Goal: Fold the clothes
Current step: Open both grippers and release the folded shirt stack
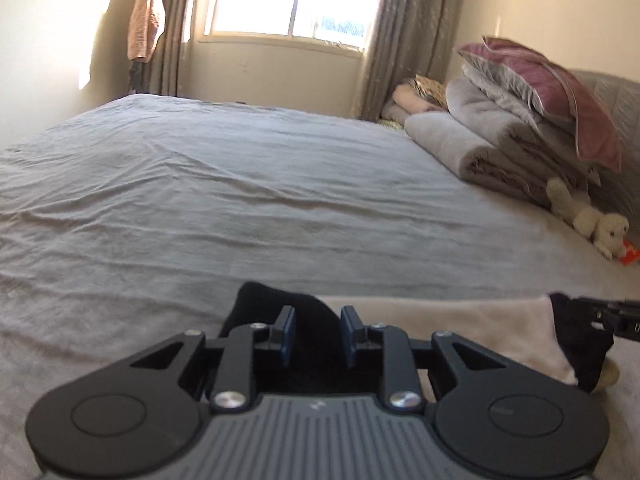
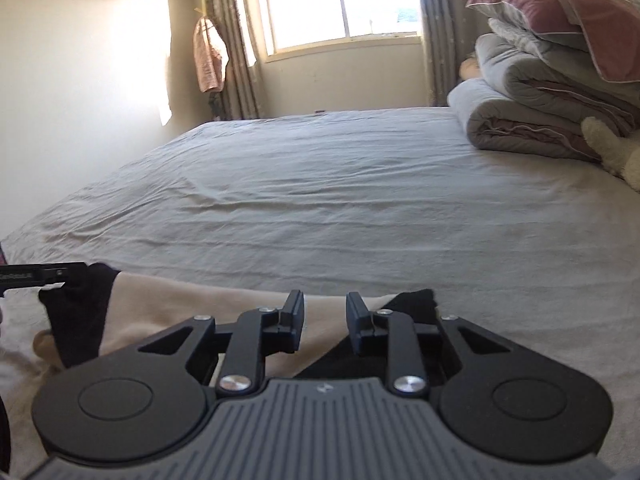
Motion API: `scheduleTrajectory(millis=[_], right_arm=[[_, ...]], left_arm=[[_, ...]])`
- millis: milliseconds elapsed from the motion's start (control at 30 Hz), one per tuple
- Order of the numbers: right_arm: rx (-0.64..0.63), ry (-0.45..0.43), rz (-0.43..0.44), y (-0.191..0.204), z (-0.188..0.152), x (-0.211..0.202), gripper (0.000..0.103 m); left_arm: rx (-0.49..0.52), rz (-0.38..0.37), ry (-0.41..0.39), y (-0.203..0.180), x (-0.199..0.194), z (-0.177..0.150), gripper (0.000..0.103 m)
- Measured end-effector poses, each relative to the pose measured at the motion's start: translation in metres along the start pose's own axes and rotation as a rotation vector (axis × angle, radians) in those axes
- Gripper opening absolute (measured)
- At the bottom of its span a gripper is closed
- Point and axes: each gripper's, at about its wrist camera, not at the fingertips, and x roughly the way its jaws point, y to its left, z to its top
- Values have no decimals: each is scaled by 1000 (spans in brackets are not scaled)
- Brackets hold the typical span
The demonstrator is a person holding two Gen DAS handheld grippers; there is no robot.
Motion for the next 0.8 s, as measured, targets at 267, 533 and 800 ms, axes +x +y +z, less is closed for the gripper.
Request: scheduleTrajectory(millis=[267, 533, 800], right_arm=[[-149, 143, 40, 35, -18, 21, 28], [-204, 178, 98, 10, 4, -18, 36], [-269, 313, 195, -4, -15, -35, 36]], left_arm=[[82, 30, 76, -9, 24, -15, 26], [114, 14, 162, -9, -21, 2, 27], [263, -183, 241, -22, -45, -11, 32]])
